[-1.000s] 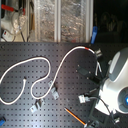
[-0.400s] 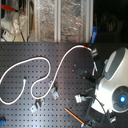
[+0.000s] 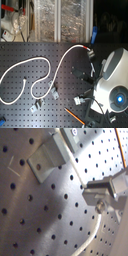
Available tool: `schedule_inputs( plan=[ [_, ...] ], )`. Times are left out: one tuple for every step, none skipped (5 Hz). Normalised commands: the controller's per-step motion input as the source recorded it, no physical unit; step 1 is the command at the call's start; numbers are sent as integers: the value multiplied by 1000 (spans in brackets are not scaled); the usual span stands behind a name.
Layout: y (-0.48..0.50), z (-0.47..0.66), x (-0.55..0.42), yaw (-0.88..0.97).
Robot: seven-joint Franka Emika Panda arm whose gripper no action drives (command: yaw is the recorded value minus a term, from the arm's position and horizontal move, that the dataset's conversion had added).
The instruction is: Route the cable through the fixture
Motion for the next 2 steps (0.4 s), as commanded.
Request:
schedule_inputs(
  plan=[
    [263,380,-216,-297],
    [23,63,-42,-114]
  ],
)
